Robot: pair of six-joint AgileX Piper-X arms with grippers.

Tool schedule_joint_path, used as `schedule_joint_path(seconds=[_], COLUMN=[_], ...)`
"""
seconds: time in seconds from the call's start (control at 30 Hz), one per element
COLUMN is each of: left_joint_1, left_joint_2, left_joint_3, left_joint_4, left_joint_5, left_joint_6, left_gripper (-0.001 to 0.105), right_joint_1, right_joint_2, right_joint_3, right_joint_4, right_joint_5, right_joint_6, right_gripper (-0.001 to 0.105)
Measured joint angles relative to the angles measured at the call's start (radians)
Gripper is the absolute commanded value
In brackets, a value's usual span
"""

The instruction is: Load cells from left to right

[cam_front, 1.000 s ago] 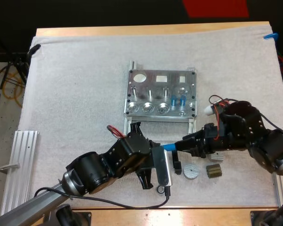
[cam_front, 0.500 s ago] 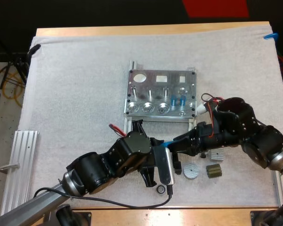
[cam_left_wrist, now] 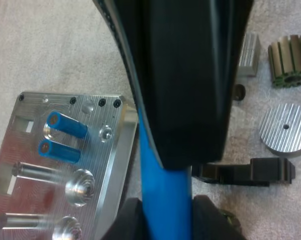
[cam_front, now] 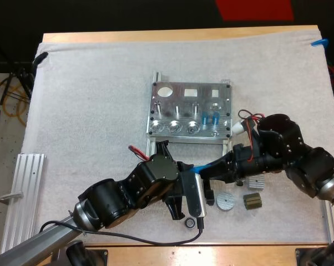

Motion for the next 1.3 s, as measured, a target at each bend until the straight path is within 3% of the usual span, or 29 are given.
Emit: schedule_joint_path(seconds=[0.27, 0.33, 0.5, 0.6, 0.73, 0.9, 1.07, 1.17, 1.3], left_joint_1=[-0.002, -0.002, -0.002, -0.002, -0.002, -0.002, -0.002, -0.002, -0.002], left_joint_2=[0.000, 0.000, -0.018, -0.065, -0.140, -0.262, -0.352, -0.409, -0.456], left_joint_3=[0.000, 0.000, -0.003, -0.003, -0.005, -0.005, -0.001, 0.045, 0.112], left_joint_4=[0.000, -0.002, -0.001, 0.020, 0.033, 0.033, 0.060, 0.096, 0.106], left_joint_5=[-0.025, -0.034, -0.090, -0.146, -0.204, -0.255, -0.307, -0.357, -0.362], left_joint_6=[0.000, 0.000, -0.009, -0.026, -0.059, -0.154, -0.246, -0.281, -0.354], left_gripper=[0.005, 0.010, 0.038, 0.045, 0.045, 0.045, 0.045, 0.045, 0.045], right_joint_1=[0.000, 0.000, 0.003, 0.003, 0.003, 0.003, 0.003, 0.003, 0.003], right_joint_2=[0.000, 0.000, 0.000, 0.000, 0.000, 0.008, 0.065, 0.145, 0.267], right_joint_3=[0.000, 0.000, -0.047, -0.099, -0.168, -0.264, -0.370, -0.455, -0.567], right_joint_4=[0.000, -0.004, 0.014, 0.048, 0.121, 0.268, 0.390, 0.480, 0.591], right_joint_5=[0.002, 0.015, 0.098, 0.191, 0.306, 0.556, 0.691, 0.769, 0.854], right_joint_6=[0.000, 0.000, 0.000, 0.000, -0.038, -0.120, -0.213, -0.279, -0.373], right_gripper=[0.000, 0.000, 0.000, 0.000, 0.000, 0.000, 0.000, 0.000, 0.000])
